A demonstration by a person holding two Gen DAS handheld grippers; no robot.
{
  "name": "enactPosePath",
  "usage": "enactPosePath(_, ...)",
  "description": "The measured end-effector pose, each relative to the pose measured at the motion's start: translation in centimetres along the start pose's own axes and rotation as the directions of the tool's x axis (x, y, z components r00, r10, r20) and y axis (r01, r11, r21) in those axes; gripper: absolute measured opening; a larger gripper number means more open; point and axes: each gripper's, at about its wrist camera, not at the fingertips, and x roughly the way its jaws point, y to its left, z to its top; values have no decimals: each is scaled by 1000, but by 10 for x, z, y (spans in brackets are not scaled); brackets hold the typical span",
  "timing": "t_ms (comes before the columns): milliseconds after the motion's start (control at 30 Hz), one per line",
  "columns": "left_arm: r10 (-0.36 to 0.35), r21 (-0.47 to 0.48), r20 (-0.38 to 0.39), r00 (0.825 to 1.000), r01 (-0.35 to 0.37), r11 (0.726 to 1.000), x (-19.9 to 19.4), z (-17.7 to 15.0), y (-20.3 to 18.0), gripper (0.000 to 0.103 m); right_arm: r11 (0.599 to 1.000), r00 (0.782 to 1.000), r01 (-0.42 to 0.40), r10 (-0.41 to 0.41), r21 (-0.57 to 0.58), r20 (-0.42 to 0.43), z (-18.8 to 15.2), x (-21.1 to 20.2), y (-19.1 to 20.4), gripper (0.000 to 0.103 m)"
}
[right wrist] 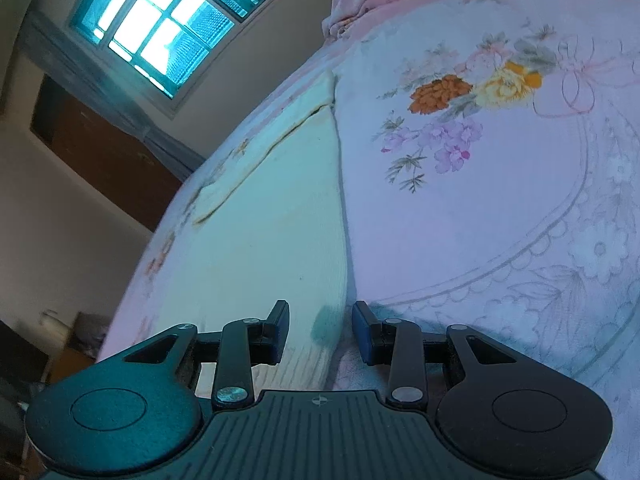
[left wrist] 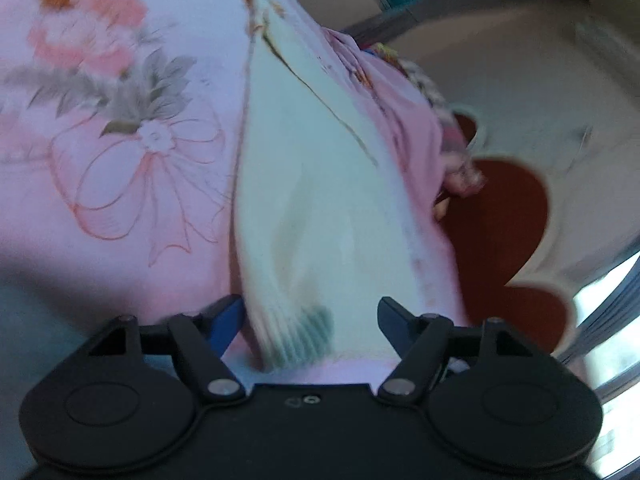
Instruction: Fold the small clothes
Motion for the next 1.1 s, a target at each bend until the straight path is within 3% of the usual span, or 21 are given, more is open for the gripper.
enactPosePath(67,-23,-39,5,1000,24,999,4,4,9,57,1000,1000,-17,17,8,-11,1,1,-3,36)
enactPosePath(100,-18,-44,1,1000,18,999,8,6,14,43,1000,1000,-26,26,13,-15,1,2,-4,36)
enactPosePath(133,-19,-53,-4,1000,18,998,14,9,19,22,999,999,-33,34,22,-17,2,4,-5,36)
enactPosePath(200,-18,-85,-25,1000,16,996,25,12,31,2,998,999,-47,48,43,-19,4,8,-7,36)
enactPosePath(267,-61,-80,-16,998,60,995,27,13,34,4,997,998,-57,58,60,-17,7,9,-9,36)
enactPosePath(333,-102,-85,-12,995,100,991,26,11,35,17,995,997,-68,70,71,-23,8,10,-11,36)
enactPosePath(433,-154,-83,-2,988,153,985,22,9,39,20,990,994,-104,107,94,-32,10,12,-17,36)
enactPosePath(733,-83,49,-88,993,88,995,29,4,20,18,981,970,-180,188,69,-154,14,21,-18,36)
enactPosePath(767,-81,53,-88,993,86,995,29,4,19,18,981,967,-185,192,61,-167,11,19,-17,34)
enactPosePath(833,-80,45,-84,993,84,995,31,5,20,11,986,969,-160,167,51,-181,11,20,-18,11)
enactPosePath(867,-73,36,-77,994,76,996,34,6,21,8,987,972,-146,156,68,-174,11,22,-22,6)
enactPosePath(933,-69,33,-60,996,71,997,36,7,23,4,979,972,-166,182,115,-147,9,27,-28,5)
enactPosePath(1100,-65,62,-19,998,66,996,29,6,16,2,975,971,-203,213,96,-108,7,27,-21,3)
